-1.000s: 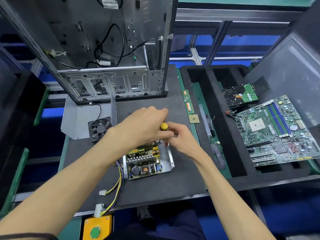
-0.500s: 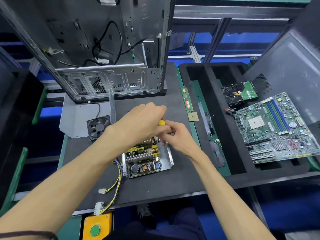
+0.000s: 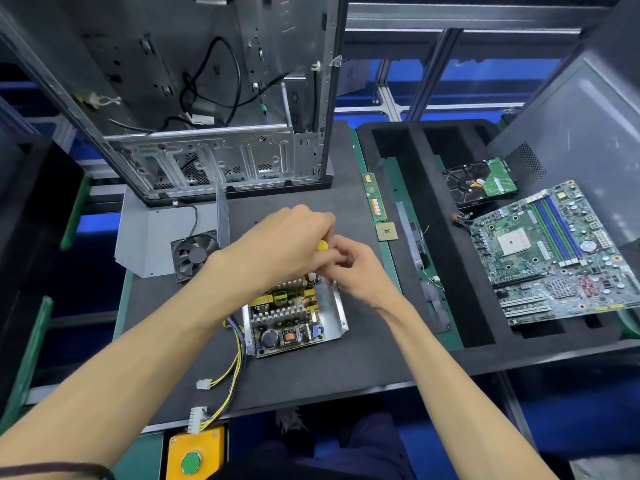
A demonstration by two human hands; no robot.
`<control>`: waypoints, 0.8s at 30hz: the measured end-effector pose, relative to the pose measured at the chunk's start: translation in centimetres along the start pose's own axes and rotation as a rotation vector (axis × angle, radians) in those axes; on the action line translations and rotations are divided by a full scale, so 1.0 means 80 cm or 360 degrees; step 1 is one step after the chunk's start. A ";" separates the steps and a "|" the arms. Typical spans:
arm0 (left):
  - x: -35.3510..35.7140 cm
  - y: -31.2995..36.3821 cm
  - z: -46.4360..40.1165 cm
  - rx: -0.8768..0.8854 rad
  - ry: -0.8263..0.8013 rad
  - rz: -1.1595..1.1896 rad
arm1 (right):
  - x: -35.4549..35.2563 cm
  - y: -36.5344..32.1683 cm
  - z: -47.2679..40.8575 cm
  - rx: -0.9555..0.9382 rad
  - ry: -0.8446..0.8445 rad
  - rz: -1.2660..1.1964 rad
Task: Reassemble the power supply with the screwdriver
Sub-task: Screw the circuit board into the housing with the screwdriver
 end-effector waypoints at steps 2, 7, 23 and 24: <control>-0.003 0.001 -0.002 0.0149 -0.0062 0.0032 | 0.000 -0.002 -0.001 -0.0009 -0.0010 0.0002; -0.005 -0.004 0.000 0.0203 -0.0237 0.0151 | -0.005 0.000 0.004 0.0021 -0.0076 -0.0035; -0.015 0.002 -0.007 0.0316 -0.0209 0.0075 | 0.000 -0.002 0.000 0.0058 0.0049 0.0001; -0.015 0.001 -0.007 0.0317 -0.0213 0.0073 | 0.000 -0.002 -0.001 0.0052 0.0057 0.0025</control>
Point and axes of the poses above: each hand's wrist, its own z-axis away from the middle knuckle, its own x-axis out of the palm, y = z × x, the point moved 1 cm from there along -z, towards the middle knuckle, and after that the axes turned 8 degrees about x, right-handed, at the moved point
